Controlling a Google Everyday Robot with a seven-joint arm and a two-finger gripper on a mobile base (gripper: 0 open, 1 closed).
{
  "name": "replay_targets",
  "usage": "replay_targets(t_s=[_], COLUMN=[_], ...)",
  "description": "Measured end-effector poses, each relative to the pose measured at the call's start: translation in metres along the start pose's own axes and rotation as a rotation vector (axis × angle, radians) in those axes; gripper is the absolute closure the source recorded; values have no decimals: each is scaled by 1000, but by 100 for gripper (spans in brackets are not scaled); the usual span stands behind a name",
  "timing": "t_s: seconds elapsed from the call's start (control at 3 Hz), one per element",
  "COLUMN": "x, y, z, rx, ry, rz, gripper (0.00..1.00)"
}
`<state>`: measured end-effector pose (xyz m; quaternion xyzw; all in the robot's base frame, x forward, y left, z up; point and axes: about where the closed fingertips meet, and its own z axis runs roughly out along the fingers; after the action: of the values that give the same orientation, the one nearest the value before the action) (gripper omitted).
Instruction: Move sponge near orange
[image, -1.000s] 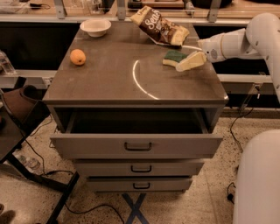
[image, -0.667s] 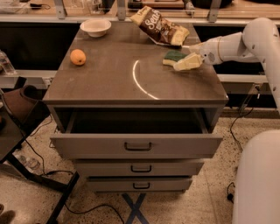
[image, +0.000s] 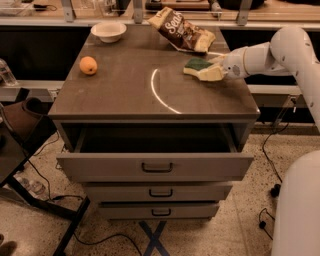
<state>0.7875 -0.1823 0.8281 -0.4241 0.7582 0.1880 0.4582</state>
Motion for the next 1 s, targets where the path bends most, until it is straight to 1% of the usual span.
replay_targets(t_s=[0.33, 0.67, 1.0], x=[-6, -6, -59], y=[-1, -1, 14], z=[-4, -4, -12], rx=[0, 0, 13], ry=[0, 0, 46], rz=[0, 0, -86], gripper=[99, 100, 100])
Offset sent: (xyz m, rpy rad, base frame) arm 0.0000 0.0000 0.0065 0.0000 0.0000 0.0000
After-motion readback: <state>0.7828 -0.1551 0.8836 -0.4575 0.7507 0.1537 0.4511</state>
